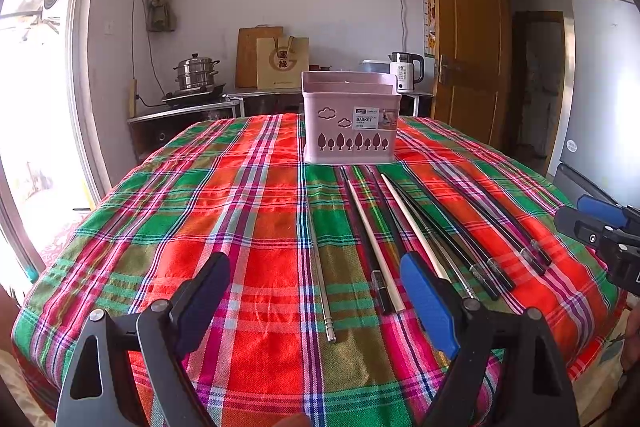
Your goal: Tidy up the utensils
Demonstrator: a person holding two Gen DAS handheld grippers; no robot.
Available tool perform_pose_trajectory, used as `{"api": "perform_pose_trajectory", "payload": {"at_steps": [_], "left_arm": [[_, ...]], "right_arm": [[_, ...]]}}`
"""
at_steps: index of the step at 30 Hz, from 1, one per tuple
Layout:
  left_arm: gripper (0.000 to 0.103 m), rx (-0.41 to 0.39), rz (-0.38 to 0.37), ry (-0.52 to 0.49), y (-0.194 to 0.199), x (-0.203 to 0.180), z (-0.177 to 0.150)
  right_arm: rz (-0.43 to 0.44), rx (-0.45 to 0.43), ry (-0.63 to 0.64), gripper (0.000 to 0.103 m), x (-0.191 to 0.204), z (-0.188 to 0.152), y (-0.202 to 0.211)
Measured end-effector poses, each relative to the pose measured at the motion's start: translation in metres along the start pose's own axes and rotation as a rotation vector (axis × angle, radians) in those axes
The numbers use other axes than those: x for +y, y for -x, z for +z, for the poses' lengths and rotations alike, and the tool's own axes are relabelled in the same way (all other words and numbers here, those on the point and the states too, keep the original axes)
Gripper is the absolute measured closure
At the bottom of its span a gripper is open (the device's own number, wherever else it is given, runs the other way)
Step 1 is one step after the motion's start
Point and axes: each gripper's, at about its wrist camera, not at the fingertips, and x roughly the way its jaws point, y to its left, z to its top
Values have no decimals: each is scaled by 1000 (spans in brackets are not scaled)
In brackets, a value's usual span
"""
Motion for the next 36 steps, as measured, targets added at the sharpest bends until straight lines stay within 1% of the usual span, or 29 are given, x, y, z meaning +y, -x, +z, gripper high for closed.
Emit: {"api": "perform_pose_trajectory", "payload": {"at_steps": [28, 36], "left_arm": [[17, 3, -3, 0, 0, -2, -1], [17, 19, -19, 0, -4, -1, 3]], "right_arm": [[-1, -2, 2, 38, -1, -1, 0], [2, 3, 15, 38, 1, 3, -5]]}}
